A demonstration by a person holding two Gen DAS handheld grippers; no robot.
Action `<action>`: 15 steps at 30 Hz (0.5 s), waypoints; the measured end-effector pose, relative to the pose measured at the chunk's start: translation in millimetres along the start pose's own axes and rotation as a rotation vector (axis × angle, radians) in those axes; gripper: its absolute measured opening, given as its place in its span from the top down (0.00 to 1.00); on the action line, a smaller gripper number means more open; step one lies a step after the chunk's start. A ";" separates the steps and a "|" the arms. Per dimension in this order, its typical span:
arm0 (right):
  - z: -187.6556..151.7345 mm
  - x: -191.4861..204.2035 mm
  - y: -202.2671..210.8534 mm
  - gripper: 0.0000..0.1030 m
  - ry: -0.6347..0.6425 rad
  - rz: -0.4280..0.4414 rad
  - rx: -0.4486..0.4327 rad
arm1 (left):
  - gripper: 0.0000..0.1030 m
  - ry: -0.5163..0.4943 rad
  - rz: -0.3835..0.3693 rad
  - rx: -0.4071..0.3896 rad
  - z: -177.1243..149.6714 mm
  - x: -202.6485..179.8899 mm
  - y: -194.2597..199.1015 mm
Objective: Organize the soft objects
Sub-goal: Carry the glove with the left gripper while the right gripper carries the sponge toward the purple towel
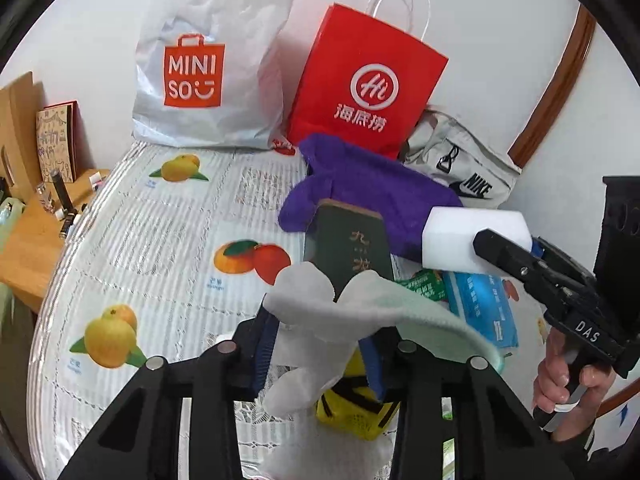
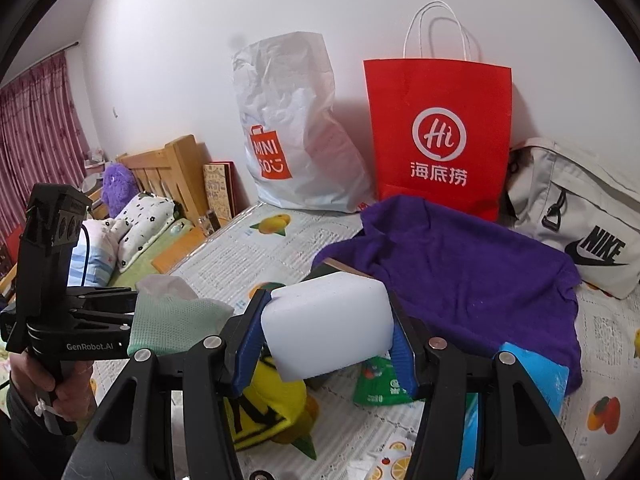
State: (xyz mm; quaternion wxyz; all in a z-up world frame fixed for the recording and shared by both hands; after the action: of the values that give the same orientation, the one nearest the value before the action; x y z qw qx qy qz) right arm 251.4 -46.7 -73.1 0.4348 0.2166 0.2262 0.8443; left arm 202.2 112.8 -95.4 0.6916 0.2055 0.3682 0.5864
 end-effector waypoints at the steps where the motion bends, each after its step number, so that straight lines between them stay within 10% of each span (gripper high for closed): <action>1: 1.0 -0.4 0.3 0.47 0.000 -0.001 -0.002 | 0.74 0.001 -0.001 -0.005 2.4 0.5 1.4; 15: -15.9 -69.7 31.2 0.47 -0.087 -0.134 0.004 | 0.77 -0.017 0.008 -0.027 34.2 -4.6 -9.9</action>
State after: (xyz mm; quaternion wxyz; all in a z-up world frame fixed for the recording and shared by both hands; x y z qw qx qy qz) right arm 259.5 -124.0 -79.8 0.4993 0.2383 0.2230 0.8026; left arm 234.2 111.1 -79.2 0.6951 0.2022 0.3536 0.5923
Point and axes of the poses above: each gripper's, at about its wrist camera, not at the fingertips, and y roughly against the way its jaws point, x to its left, z to its top, the point moved 6 cm from there along -y, roughly the way its jaws point, and after that the axes turned 4 degrees about -y, right-handed, at the moved point
